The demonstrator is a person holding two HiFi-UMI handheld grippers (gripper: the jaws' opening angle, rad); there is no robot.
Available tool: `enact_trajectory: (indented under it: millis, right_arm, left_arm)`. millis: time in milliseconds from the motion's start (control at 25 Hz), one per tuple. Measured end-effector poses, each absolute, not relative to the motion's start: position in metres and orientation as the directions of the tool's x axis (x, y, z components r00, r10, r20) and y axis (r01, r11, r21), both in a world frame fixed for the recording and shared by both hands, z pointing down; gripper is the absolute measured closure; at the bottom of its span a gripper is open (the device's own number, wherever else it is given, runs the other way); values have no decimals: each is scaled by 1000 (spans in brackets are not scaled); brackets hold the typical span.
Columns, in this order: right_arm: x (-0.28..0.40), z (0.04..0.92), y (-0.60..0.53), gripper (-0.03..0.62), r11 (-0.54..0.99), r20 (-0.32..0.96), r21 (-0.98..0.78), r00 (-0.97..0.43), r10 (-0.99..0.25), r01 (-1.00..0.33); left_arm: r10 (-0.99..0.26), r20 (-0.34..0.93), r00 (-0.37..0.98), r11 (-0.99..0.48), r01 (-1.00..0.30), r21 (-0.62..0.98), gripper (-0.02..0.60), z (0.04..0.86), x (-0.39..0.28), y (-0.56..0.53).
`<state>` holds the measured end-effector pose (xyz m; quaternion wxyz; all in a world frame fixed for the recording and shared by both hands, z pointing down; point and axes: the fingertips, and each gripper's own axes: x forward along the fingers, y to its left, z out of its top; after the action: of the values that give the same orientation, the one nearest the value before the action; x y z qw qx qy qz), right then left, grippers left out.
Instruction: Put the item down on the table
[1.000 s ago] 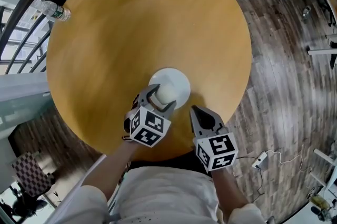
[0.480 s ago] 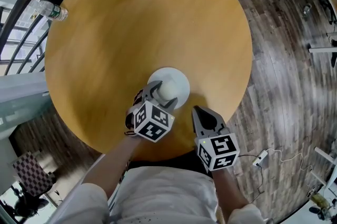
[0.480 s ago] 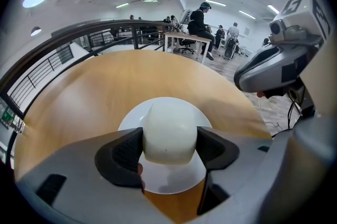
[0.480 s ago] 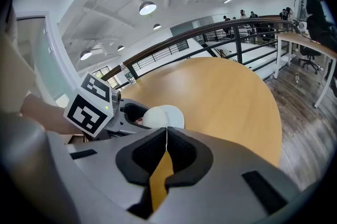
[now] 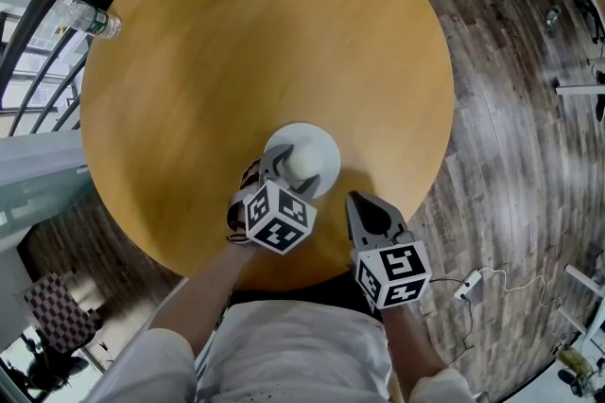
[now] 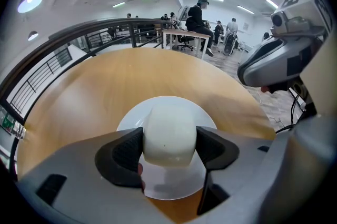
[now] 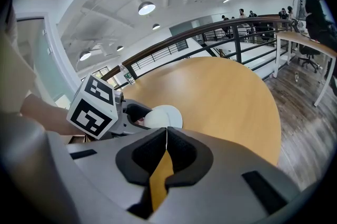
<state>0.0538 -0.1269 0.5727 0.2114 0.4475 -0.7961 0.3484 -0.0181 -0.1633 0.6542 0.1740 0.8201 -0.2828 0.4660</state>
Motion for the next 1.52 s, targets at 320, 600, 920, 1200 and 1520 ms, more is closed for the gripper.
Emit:
enact_trajectory:
  millis: [320,600,920,1200,1520]
  right_arm:
    - [53,575,-126,569,353,649,-374,-514,-562,-858]
    - [54,574,-128,568,348,646,-379,-514,-565,-858]
    - [54,574,-128,568,346,645,-379,-512,-567,-859]
    - [53,570,-125,568,345,644,-378,-512,-569,-859]
    - [53,563,-120,569,357,634,-374,-516,-575,-856]
  left_arm:
    - [-300,867,398,-786,-618,11,262,657,-16,-164]
    - [-291,872,394,-786,-618,18,262,658,-16,-164]
    - [-282,872,401,-804,-595,13,262,658,-14,-165]
    - [-275,869,412,-817,-576,15,261,658,-15,-163]
    - [-286,859,425,-825,-566,5,252,646,-16,-154]
